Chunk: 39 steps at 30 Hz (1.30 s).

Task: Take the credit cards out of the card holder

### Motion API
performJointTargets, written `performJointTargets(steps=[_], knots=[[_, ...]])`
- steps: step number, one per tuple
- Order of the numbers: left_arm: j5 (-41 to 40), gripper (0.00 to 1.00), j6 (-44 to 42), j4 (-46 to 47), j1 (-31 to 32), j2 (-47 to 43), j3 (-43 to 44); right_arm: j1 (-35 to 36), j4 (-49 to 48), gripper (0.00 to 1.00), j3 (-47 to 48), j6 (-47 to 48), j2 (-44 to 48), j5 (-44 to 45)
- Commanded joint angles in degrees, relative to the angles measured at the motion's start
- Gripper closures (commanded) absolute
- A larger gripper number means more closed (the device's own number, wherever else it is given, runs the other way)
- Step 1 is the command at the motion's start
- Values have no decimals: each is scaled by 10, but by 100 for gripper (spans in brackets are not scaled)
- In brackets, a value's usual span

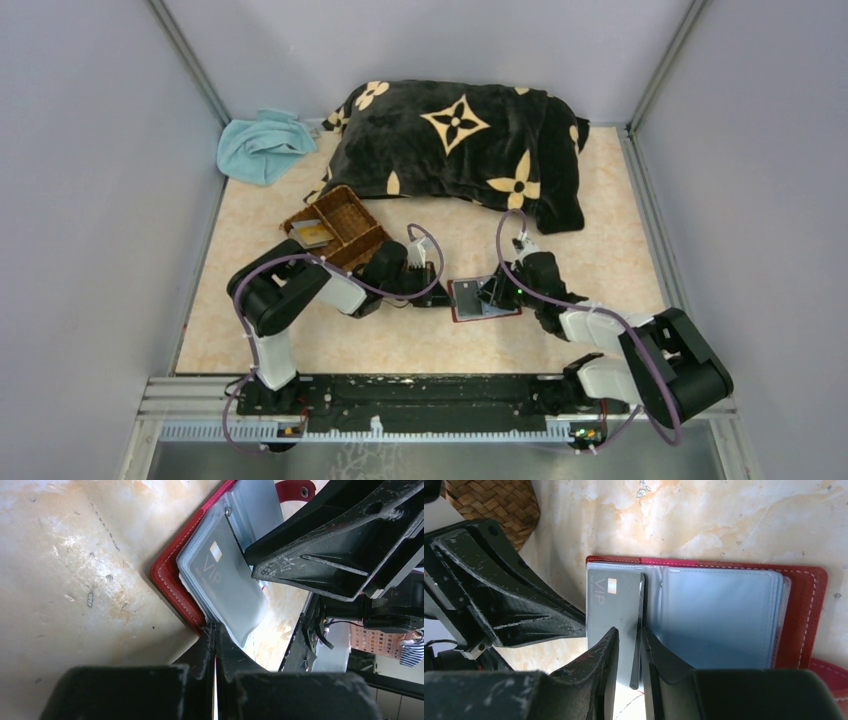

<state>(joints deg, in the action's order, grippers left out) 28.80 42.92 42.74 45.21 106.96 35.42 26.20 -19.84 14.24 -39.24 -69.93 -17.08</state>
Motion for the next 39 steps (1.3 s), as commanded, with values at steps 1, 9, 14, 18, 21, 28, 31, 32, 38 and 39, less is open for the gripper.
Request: performJointTargets(steps=[1, 9, 14, 18, 21, 28, 31, 32, 38, 39], knots=[[4, 100, 3, 14, -1, 12, -6, 5, -54, 76, 1, -16, 18, -59], [7, 100, 7, 20, -2, 15, -8, 5, -66, 76, -2, -26, 37, -87], [8, 100, 10, 24, -2, 17, -8, 5, -75, 76, -7, -29, 38, -96], [8, 100, 12, 26, -2, 19, -8, 5, -76, 76, -11, -25, 33, -101], [10, 100, 13, 30, -2, 20, -9, 5, -71, 76, -13, -18, 28, -97], [12, 100, 14, 30, -2, 17, -11, 6, -100, 74, -10, -17, -12, -101], [12, 100, 13, 25, -2, 13, -13, 6, -114, 74, -6, -16, -32, -102], [11, 100, 12, 23, -2, 12, -14, 6, -119, 74, -5, -16, -38, -102], [-2, 100, 10, 1, -6, 8, -17, 6, -116, 72, 2, -8, -36, -106], [-1, 100, 15, 2, -7, 11, -18, 6, -108, 72, 3, -5, -30, -102]])
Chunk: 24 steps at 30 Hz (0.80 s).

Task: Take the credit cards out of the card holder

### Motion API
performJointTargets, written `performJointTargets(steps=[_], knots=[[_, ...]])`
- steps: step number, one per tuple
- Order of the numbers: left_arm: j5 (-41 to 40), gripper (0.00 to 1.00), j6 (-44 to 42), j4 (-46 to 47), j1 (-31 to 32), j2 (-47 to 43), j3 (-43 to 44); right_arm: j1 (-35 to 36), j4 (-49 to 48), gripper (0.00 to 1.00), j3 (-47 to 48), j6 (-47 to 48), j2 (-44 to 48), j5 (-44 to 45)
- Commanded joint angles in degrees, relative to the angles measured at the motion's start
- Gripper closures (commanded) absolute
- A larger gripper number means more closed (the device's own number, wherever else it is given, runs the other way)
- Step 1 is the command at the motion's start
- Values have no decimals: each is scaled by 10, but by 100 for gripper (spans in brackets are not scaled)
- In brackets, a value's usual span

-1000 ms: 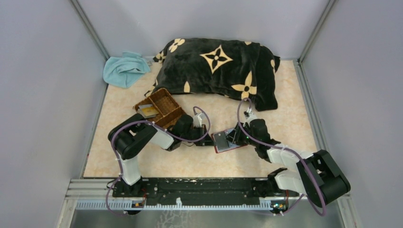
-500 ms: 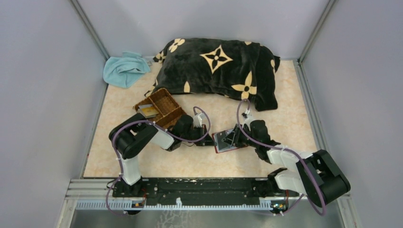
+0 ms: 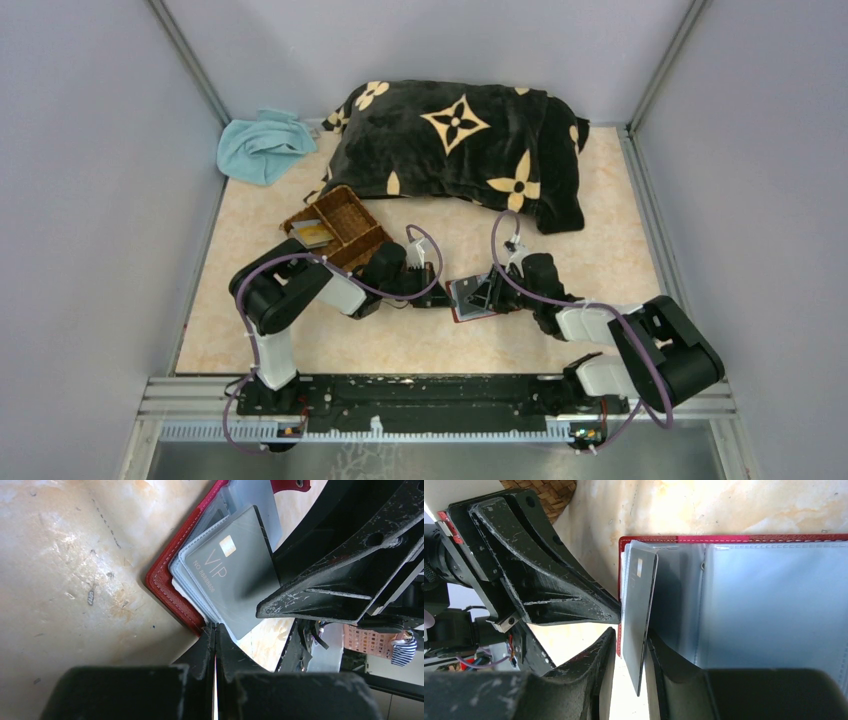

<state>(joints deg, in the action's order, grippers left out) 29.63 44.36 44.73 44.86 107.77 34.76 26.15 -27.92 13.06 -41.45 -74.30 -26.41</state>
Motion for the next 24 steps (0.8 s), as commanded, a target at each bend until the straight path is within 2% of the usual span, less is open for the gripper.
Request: performJointTargets(steps=[1, 7, 24], knots=[[-7, 100, 4, -16, -5, 5, -12, 7, -15, 72, 16, 18, 23, -3], [-2, 100, 19, 9, -9, 11, -23, -1, 46, 72, 28, 42, 63, 4], [8, 100, 23, 27, -10, 0, -31, -64, 102, 73, 19, 59, 126, -19]])
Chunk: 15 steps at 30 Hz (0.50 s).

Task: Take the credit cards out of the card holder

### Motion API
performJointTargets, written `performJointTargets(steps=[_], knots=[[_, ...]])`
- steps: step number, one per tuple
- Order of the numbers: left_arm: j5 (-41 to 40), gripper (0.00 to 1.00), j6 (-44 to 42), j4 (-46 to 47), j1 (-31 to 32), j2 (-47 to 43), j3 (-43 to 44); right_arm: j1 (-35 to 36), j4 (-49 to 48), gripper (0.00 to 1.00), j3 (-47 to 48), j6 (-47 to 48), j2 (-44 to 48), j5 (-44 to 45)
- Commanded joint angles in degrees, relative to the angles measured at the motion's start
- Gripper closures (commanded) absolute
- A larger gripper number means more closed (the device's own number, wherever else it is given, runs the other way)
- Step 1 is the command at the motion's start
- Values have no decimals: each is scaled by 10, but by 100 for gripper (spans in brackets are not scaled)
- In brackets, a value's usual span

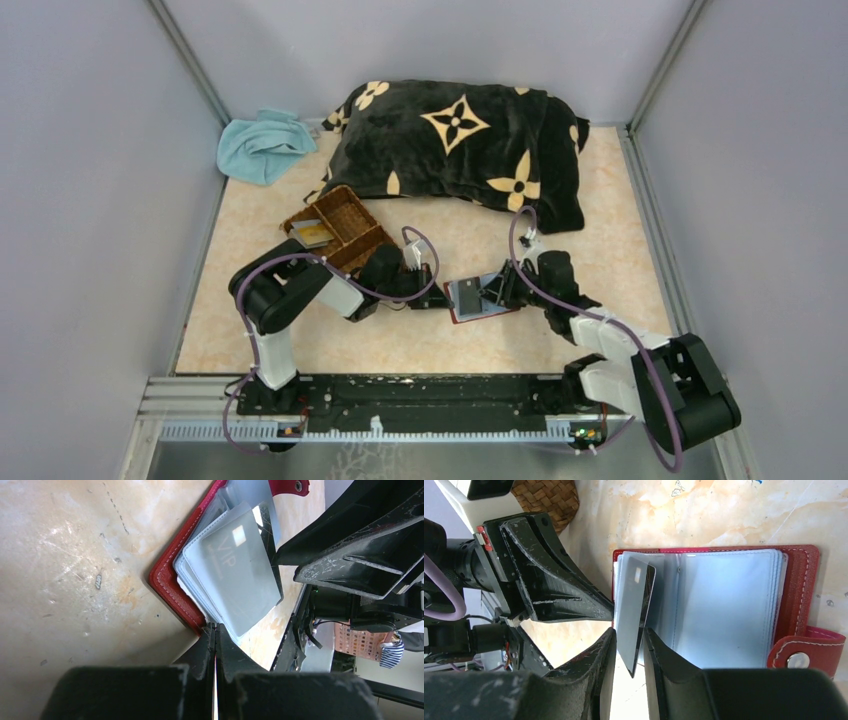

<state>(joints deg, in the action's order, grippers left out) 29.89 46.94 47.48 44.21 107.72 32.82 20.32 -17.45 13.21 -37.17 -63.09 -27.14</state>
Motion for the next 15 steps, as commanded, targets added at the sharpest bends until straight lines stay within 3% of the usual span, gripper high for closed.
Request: performJointTargets(steps=[1, 9, 15], knots=[[6, 100, -2, 2, -3, 0, -12, -5, -7, 73, 15, 15, 11, -12], [5, 100, -2, 4, -3, -4, -20, -5, -59, 73, 1, 10, -39, -25], [6, 100, -3, 3, -4, -10, -24, -5, -15, 73, 11, 17, -26, 31]])
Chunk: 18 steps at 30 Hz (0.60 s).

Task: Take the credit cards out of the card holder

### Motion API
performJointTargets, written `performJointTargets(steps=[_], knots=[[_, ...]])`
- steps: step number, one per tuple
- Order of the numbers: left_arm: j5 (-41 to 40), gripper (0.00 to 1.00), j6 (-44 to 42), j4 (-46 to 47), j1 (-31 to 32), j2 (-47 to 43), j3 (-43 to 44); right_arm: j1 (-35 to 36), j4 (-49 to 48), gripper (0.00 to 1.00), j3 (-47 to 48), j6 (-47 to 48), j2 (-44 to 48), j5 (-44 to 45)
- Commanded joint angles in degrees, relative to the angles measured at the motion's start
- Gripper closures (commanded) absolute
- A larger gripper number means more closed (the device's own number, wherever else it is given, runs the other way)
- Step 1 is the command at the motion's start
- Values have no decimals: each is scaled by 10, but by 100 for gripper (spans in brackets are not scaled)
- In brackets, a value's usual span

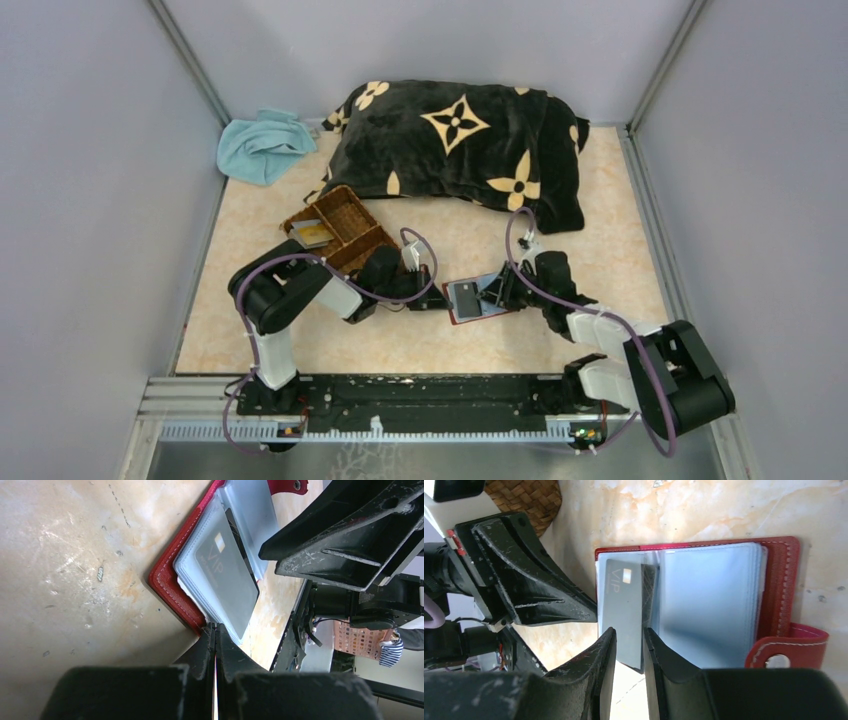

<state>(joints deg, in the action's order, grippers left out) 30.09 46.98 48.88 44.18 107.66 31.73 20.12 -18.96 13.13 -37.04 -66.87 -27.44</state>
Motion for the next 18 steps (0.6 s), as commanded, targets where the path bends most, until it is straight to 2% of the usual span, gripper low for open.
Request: performJointTargets(steps=[1, 8, 12, 18], knots=[[4, 100, -3, -11, -4, -10, -12, -3, 8, 73, 15, 21, 12, 40], [11, 100, 3, -4, -4, -9, -8, -3, 14, 72, 20, 58, -28, 60], [12, 100, 4, -3, -3, -8, -8, 2, -26, 72, 10, 41, -46, 34], [11, 100, 6, -2, -3, 0, -7, 32, -39, 72, 13, 29, -46, 43]])
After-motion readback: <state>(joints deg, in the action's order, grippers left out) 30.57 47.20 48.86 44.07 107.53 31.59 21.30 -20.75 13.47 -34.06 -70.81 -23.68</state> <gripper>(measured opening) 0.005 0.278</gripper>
